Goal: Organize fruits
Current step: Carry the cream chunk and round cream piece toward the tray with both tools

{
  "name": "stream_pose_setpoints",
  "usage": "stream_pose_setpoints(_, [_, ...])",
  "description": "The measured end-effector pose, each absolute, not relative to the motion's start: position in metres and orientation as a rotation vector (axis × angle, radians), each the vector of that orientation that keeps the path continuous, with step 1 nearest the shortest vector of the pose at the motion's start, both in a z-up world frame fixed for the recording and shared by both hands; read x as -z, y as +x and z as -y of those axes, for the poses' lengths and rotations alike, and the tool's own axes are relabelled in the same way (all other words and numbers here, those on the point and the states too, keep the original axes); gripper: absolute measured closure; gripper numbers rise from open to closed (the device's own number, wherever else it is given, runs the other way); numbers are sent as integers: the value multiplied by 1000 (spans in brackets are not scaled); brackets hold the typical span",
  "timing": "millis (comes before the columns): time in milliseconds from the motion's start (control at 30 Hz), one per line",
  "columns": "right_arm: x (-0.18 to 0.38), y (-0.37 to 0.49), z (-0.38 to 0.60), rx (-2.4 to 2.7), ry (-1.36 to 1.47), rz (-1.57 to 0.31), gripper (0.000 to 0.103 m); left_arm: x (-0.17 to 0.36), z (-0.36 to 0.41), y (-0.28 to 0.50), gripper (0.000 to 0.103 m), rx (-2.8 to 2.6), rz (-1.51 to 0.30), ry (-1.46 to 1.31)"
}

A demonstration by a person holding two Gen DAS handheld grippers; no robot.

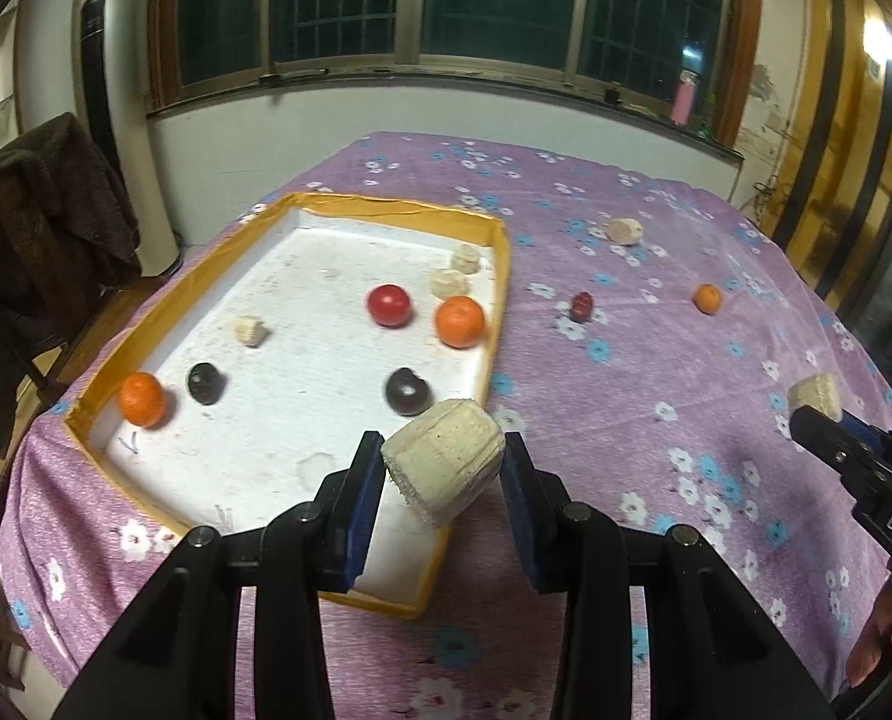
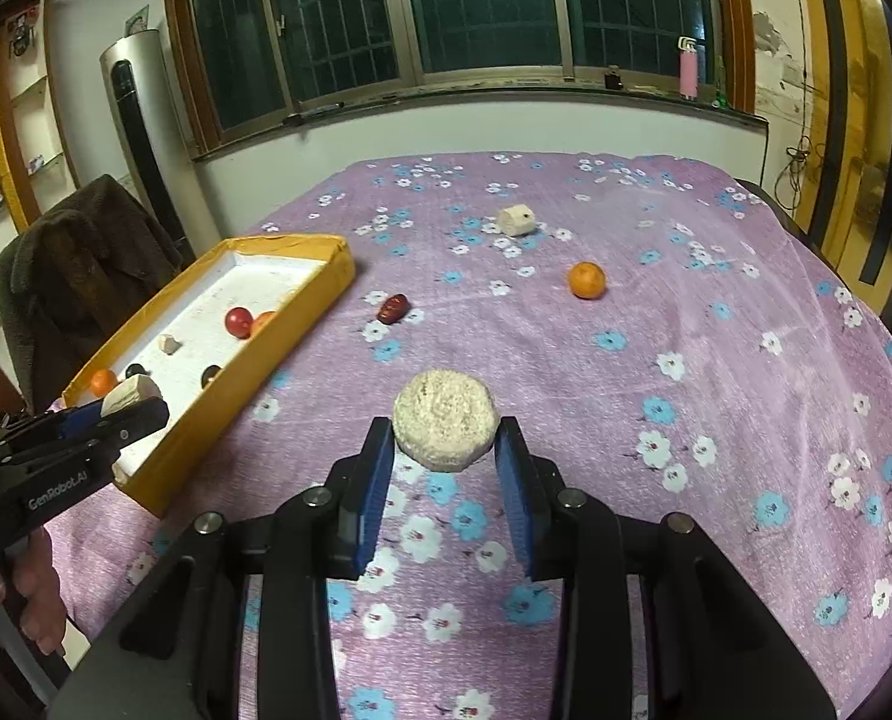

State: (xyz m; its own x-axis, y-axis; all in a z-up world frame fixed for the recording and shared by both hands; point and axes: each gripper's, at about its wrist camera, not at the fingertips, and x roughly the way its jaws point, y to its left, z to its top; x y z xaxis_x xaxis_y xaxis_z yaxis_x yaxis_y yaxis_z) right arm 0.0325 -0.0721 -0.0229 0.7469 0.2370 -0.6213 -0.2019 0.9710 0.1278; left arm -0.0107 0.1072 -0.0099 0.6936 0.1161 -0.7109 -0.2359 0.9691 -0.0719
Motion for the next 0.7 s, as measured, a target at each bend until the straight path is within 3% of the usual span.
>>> stream_pose_setpoints(700, [14, 36, 57, -268, 49, -662, 67, 10, -153, -16, 65, -309, -774, -211])
